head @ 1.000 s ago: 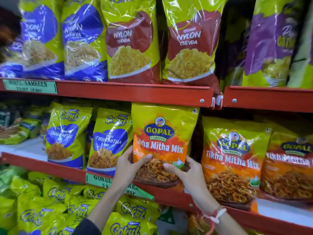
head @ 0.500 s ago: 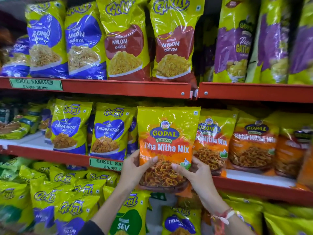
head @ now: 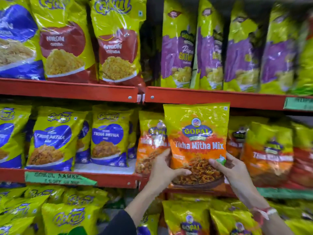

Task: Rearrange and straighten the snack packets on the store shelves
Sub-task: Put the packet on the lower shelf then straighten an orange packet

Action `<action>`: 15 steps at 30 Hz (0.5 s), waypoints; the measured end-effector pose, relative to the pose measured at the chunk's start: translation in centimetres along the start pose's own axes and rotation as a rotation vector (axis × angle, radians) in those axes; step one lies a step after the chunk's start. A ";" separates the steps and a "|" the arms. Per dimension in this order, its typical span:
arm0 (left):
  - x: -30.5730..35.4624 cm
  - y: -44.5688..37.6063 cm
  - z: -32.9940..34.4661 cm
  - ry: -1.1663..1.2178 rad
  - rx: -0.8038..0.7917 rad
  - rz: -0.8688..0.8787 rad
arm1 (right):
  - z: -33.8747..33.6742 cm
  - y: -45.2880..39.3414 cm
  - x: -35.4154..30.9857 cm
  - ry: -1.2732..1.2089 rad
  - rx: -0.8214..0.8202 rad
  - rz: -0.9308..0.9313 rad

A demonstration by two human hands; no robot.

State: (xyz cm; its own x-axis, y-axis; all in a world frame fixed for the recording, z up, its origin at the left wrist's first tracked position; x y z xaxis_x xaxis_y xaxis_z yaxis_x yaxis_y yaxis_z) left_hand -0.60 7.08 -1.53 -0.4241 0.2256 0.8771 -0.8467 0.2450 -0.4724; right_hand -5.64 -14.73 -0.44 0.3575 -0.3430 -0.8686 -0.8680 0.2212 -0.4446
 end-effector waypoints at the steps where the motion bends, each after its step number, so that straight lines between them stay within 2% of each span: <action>1: -0.6 -0.9 1.2 -0.005 -0.007 0.004 | -1.1 -0.6 0.5 0.013 0.009 -0.003; 6: -3.1 -4.2 4.8 -0.040 -0.005 -0.007 | -4.1 -2.9 3.3 0.079 0.011 -0.003; 15: -6.8 -4.4 5.2 -0.087 0.011 -0.077 | -3.4 -4.5 7.9 0.179 -0.012 0.080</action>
State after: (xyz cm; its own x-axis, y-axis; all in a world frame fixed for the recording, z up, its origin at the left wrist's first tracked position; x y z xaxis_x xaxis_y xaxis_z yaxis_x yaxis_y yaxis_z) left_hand 4.32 -0.44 -4.92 -0.3833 0.1242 0.9152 -0.8812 0.2478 -0.4027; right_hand -0.05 -21.55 -4.54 0.2206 -0.4821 -0.8479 -0.8958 0.2436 -0.3716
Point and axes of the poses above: each hand's wrist, its own y-axis away from the middle knuckle, its own z-axis out of the palm, x = y × z, the point moved 4 cm from there along -y, towards the middle knuckle, and after that the axes turned 14 degrees about y, right-handed, at the moved point
